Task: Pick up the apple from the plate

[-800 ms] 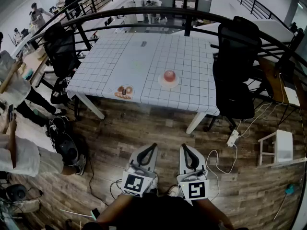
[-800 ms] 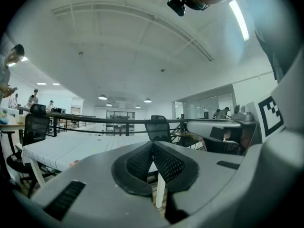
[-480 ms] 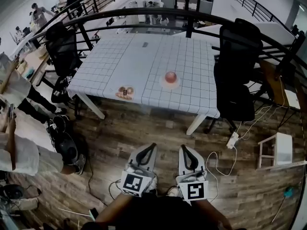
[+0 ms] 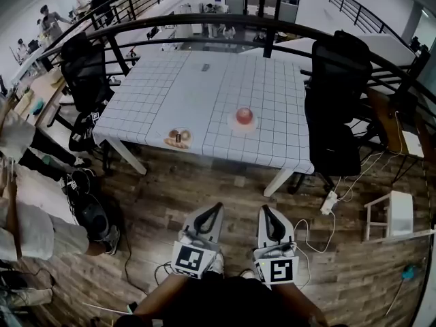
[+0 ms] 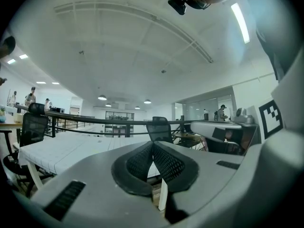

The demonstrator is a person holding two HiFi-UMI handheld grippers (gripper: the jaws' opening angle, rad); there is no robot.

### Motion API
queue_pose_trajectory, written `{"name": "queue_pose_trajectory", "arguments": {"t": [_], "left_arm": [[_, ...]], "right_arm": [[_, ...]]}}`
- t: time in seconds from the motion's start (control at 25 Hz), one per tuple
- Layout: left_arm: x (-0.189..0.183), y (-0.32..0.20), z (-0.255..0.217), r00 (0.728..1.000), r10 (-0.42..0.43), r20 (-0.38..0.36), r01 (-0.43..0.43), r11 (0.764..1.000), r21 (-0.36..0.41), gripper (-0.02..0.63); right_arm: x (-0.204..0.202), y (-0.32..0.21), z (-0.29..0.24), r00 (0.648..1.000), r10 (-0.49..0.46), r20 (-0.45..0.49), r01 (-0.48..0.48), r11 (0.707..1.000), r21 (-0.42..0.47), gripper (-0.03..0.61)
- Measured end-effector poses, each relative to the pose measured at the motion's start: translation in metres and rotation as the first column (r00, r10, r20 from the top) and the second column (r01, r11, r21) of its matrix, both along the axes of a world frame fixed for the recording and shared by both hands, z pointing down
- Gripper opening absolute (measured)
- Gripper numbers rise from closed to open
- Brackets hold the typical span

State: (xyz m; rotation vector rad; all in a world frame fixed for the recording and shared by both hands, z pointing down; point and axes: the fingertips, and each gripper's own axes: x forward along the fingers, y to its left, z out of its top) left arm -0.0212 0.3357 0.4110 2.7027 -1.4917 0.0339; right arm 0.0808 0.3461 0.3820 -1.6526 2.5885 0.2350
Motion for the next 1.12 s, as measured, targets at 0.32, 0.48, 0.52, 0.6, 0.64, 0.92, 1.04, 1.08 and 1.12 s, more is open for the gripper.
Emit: {"name": "queue_pose_trajectory", "arguments": {"t": [0.32,0.48,0.52,0.6,0.64,0.92,1.04,1.08,1.12], "left_arm": [[-0.034,-0.028,0.003,1.0,0.02,-0.013,-0.02,1.0,0.011,0.021],[-0.05,-0.038,0.008,1.0,0.025,-0.006,-0.025,1.0,0.008,0.021],[-0.053,-0.04,0.01,1.0,0.028,-0.003,-0.028,1.0,0.004,0.021],[-0.058,-0.049,0.013,1.0,0.024,-0.006,-0.024,1.0,-0.001,0.021],[-0.061,-0.054,0.014,1.0,0.018,-0.008,-0.018,1.0,-0.001,0.021],[-0.065,-0.091,0.012,1.0,0.004,-0.008,-0.004,1.0,-0.006,0.021],[-0.062,-0.112,0.012,1.0,0.004,-0.009,-0.004,1.0,-0.013,0.021],[-0.06,-0.118,0.013,1.0,0.006,-0.011,-0.006,1.0,-0.025,0.021],[-0.059,-0.124,0.015,1.0,0.005,-0.021,-0.006,0.999,-0.039,0.021]], "right_arm": [[-0.036,-0.021,0.001,1.0,-0.009,-0.021,0.009,1.0,-0.023,0.023],[-0.054,-0.03,-0.005,1.0,-0.01,0.015,0.01,1.0,-0.015,0.023],[-0.056,-0.034,-0.002,1.0,-0.008,0.016,0.008,1.0,-0.022,0.023],[-0.057,-0.042,0.006,1.0,-0.008,-0.004,0.008,0.999,-0.034,0.024],[-0.057,-0.048,0.01,1.0,-0.009,-0.014,0.008,0.999,-0.04,0.023],[-0.055,-0.089,0.018,0.999,-0.014,-0.034,0.012,0.998,-0.056,0.023],[-0.056,-0.112,0.018,0.999,-0.028,-0.027,0.027,0.998,-0.05,0.023],[-0.055,-0.12,0.018,0.999,-0.03,-0.018,0.029,0.998,-0.053,0.023],[-0.054,-0.128,0.018,1.0,-0.031,-0.002,0.031,0.998,-0.056,0.023]]}}
